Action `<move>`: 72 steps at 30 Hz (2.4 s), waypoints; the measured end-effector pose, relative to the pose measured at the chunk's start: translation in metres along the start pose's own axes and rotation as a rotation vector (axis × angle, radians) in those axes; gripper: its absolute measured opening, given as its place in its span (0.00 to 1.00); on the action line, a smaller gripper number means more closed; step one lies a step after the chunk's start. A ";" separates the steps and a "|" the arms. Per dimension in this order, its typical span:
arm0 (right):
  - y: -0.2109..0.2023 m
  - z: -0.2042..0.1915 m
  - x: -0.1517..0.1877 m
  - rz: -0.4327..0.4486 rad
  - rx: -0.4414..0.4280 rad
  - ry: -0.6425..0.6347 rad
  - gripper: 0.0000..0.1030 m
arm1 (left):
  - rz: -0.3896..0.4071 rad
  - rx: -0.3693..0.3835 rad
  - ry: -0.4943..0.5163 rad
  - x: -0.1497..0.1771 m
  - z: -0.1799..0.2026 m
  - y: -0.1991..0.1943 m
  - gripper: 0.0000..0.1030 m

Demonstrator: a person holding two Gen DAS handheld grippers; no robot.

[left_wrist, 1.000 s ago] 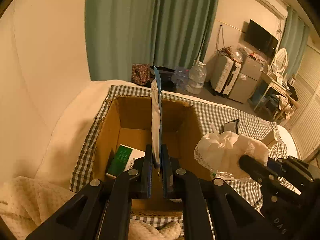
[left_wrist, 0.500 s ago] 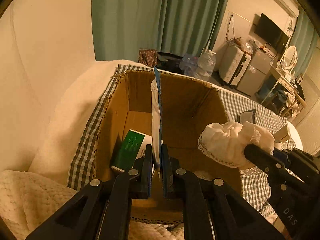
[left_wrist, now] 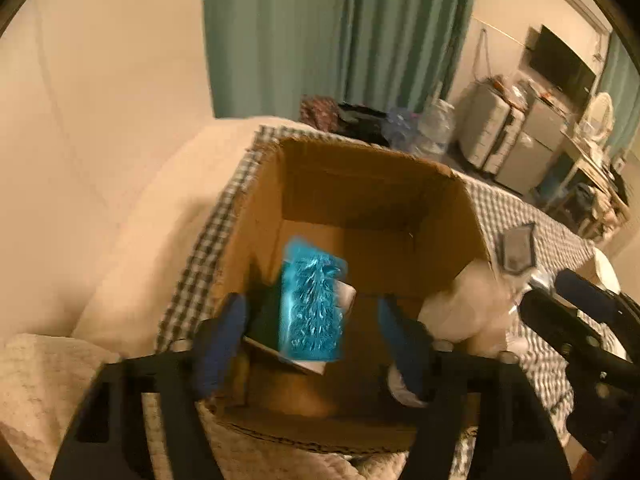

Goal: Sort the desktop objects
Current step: 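Open both tools to drop the blister pack and lace cloth into the box, then move both tools back toward the items on the cloth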

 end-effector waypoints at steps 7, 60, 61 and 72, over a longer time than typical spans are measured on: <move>-0.012 0.004 0.001 0.032 0.008 0.020 0.63 | -0.004 -0.004 -0.007 -0.001 -0.001 0.001 0.78; -0.090 0.327 0.192 0.077 0.124 0.464 0.76 | -0.104 -0.010 0.260 0.123 0.309 0.077 0.97; -0.087 0.330 0.192 0.073 0.123 0.467 0.76 | -0.119 -0.014 0.264 0.121 0.310 0.086 0.97; -0.042 0.339 0.177 0.032 0.135 0.453 0.76 | -0.150 -0.037 0.271 0.112 0.308 0.140 0.97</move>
Point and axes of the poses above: each gripper's, at about its wrist camera, not at the fingertips, and y roughly the way its jaws point, z to its right, x to its underside, the point moved 1 cm from there along y, roughly the way its jaws point, and after that the axes turned 12 degrees about -z, right-handed, at the moved point
